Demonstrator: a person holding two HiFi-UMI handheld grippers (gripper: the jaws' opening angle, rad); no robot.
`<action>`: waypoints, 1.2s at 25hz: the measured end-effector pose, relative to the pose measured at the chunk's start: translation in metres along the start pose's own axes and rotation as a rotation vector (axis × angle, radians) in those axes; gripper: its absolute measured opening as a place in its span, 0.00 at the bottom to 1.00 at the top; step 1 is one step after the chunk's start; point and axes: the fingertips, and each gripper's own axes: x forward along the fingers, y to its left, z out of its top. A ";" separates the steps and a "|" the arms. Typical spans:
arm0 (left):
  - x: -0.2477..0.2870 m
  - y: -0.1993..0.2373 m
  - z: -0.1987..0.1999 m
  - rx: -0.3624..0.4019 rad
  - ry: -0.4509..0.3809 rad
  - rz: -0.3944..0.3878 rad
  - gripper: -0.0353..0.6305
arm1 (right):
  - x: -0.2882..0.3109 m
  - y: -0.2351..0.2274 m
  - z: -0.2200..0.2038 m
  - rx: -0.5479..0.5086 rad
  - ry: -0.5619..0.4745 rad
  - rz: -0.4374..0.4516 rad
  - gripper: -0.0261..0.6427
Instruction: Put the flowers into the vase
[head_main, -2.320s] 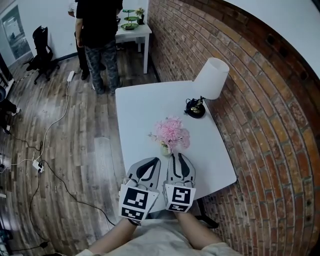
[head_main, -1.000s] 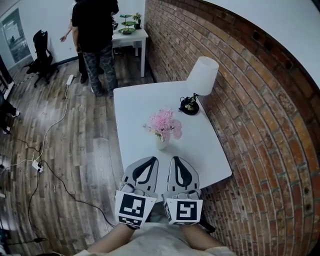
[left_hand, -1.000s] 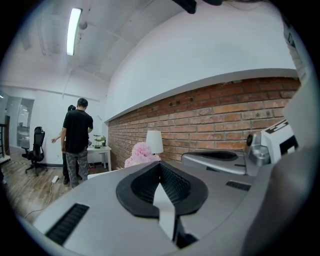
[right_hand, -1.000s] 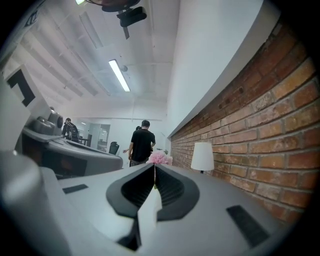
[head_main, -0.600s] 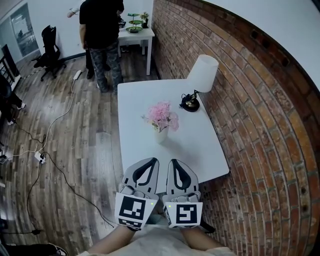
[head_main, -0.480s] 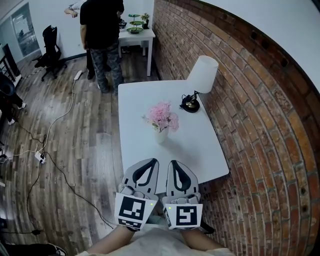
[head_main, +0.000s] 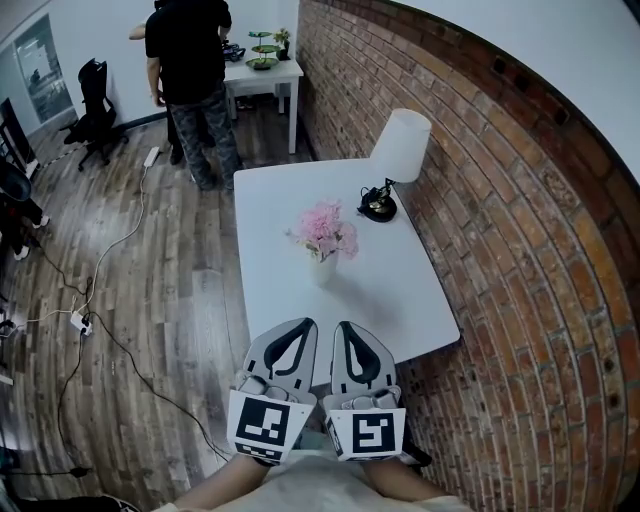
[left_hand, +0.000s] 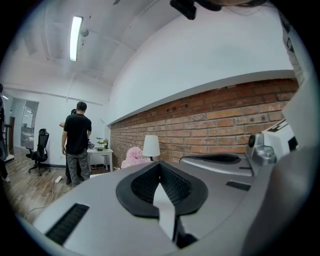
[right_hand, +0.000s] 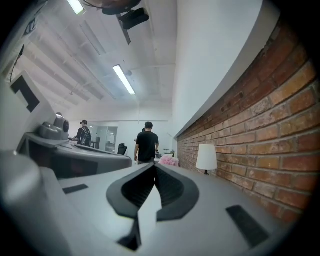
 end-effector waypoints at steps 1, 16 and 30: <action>-0.001 -0.001 0.000 0.000 0.000 -0.004 0.07 | -0.002 0.000 -0.001 0.001 0.003 -0.003 0.05; 0.004 -0.015 0.008 0.008 -0.020 -0.026 0.06 | -0.009 -0.010 0.006 -0.019 -0.014 -0.018 0.05; -0.001 -0.017 0.005 -0.010 -0.017 -0.023 0.07 | -0.013 -0.006 0.001 -0.019 0.008 -0.004 0.05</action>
